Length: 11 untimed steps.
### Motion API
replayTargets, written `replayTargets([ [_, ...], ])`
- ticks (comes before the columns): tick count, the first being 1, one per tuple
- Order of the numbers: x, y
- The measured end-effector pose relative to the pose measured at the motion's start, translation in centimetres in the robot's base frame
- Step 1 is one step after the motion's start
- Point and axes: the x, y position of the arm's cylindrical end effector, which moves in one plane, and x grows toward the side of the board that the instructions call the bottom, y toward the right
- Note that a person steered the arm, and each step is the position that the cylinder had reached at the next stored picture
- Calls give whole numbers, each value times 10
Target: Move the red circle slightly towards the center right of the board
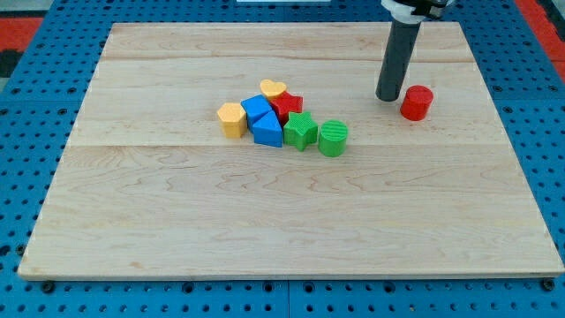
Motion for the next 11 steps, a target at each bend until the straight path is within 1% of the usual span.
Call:
replayTargets([
  [1,-2,-2],
  [2,7,-1],
  [3,27,-1],
  [4,27,-1],
  [8,4,2],
  [11,3,2],
])
